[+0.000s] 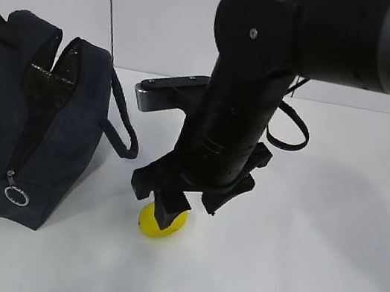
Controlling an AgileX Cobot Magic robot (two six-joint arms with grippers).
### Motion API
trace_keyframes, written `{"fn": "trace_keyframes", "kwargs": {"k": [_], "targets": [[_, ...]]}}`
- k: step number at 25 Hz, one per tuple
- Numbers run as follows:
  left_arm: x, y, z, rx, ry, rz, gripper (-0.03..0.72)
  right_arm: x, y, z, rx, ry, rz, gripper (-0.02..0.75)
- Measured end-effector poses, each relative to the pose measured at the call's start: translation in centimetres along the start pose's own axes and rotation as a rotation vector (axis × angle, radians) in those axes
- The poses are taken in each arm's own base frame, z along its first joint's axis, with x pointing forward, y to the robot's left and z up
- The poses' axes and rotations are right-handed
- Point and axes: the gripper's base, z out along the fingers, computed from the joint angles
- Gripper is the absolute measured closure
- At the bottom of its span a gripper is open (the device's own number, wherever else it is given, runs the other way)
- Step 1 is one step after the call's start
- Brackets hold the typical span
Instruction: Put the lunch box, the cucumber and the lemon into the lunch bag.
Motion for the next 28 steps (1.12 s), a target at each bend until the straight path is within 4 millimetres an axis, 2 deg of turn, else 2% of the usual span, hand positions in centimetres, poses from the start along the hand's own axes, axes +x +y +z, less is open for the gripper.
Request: {"fn": "trace_keyframes", "kwargs": {"k": [7, 12, 14, 21, 28], "targets": [[0.0, 0.0, 0.0, 0.0, 0.0, 0.0, 0.693, 0.0, -0.2, 1.0, -0.027, -0.133, 0.304, 0.221], [0.0, 0.0, 0.0, 0.0, 0.0, 0.0, 0.693, -0.6, -0.2, 0.9, -0.068, -0.197, 0.55, 0.221], [0.0, 0.0, 0.0, 0.0, 0.0, 0.0, 0.693, -0.8, -0.2, 1.1, -0.08, -0.208, 0.617, 0.221], [0.0, 0.0, 0.0, 0.0, 0.0, 0.0, 0.693, -1.1, -0.5, 3.8, -0.061, -0.167, 0.705, 0.222], [0.0, 0.0, 0.0, 0.0, 0.0, 0.0, 0.693, -1.2, -1.3, 4.0, -0.013, -0.214, 1.065, 0.222]]}}
